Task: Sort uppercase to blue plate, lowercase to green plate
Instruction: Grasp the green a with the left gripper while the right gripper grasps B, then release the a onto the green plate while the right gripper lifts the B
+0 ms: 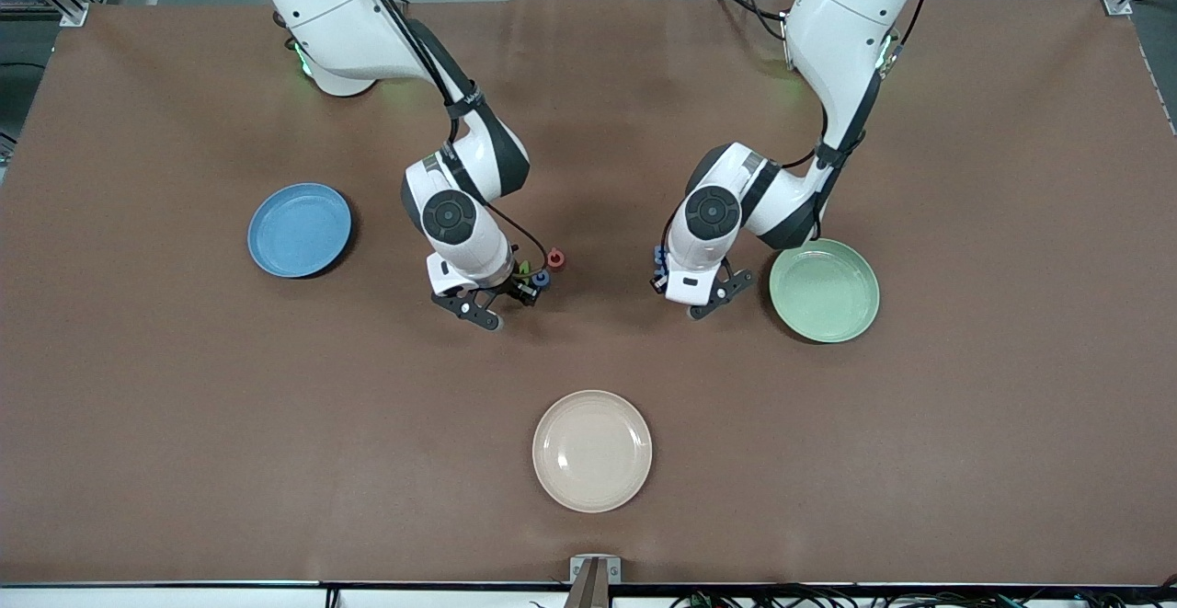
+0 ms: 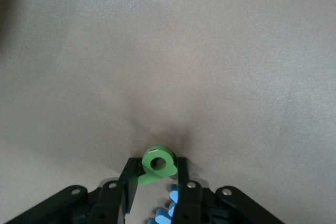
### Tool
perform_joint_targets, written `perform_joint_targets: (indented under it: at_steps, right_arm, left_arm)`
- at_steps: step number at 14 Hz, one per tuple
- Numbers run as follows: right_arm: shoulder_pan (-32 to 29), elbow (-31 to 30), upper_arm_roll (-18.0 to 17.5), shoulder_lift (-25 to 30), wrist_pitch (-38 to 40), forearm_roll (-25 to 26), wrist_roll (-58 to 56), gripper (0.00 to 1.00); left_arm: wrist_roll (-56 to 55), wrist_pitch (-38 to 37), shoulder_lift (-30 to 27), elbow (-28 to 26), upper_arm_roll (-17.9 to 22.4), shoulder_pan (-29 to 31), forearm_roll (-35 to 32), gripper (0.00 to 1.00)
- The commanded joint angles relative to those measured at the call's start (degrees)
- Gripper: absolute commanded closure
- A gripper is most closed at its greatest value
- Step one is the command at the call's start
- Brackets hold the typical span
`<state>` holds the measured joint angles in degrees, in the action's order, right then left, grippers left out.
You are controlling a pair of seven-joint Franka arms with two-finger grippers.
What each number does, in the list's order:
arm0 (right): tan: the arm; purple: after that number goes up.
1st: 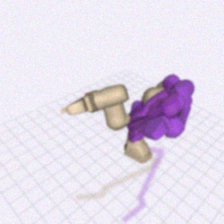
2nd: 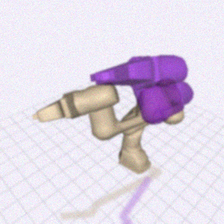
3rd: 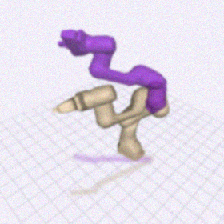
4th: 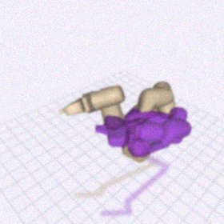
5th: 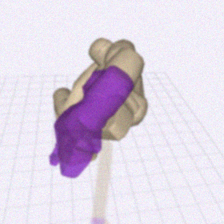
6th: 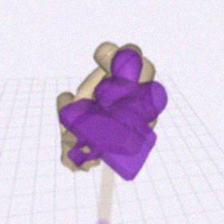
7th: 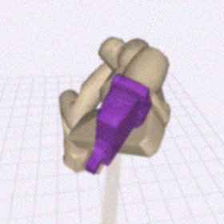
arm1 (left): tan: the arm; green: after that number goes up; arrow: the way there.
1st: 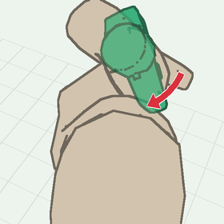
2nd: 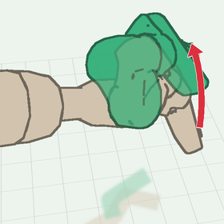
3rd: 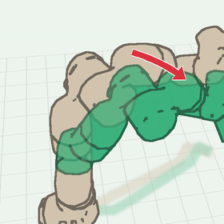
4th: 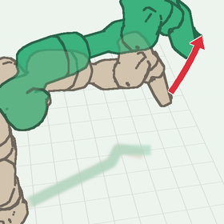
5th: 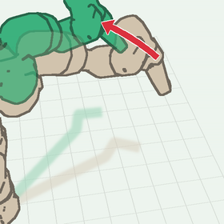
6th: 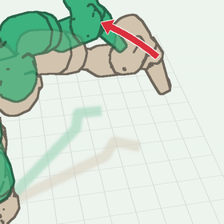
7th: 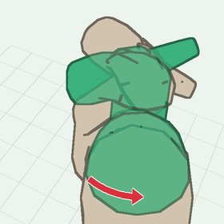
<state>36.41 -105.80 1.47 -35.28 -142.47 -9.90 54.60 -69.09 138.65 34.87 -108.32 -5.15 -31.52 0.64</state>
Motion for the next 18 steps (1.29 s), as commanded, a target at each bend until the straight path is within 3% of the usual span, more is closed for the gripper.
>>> perform_joint_targets:
  at_steps: [1,4,8,11,14,18]
  right_arm:
    - [1.12,-0.9,0.55,-0.14,-0.88,1.02,1.65,0.43]
    - [1.3,-0.9,0.64,-0.93,-1.58,1.03,1.73,0.43]
    - [1.65,-0.99,0.64,-1.2,-1.93,1.03,1.74,0.43]
    - [2.0,-1.69,0.64,-1.2,-1.93,1.03,1.74,0.43]
    - [2.61,-1.96,0.64,-1.2,-1.76,1.03,2.26,0.43]
    - [3.41,-2.04,0.64,-1.11,-1.67,1.03,3.49,0.44]
  left_arm:
    - [-1.48,0.57,0.02,-0.48,0.4,-0.12,-1.08,0.87]
    - [1.14,-2.57,-4.97,-2.5,0.4,1.54,-2.91,0.88]
    - [20.18,-9.87,-15.34,-8.64,0.14,8.21,-3.1,0.88]
    - [32.59,-10.06,-20.88,-15.14,0.23,12.7,-3.27,0.88]
    - [41.39,-8.05,-24.76,-21.12,0.14,17.88,-7.55,0.88]
    - [44.66,3.62,-22.93,-26.5,-0.04,20.71,-9.95,0.88]
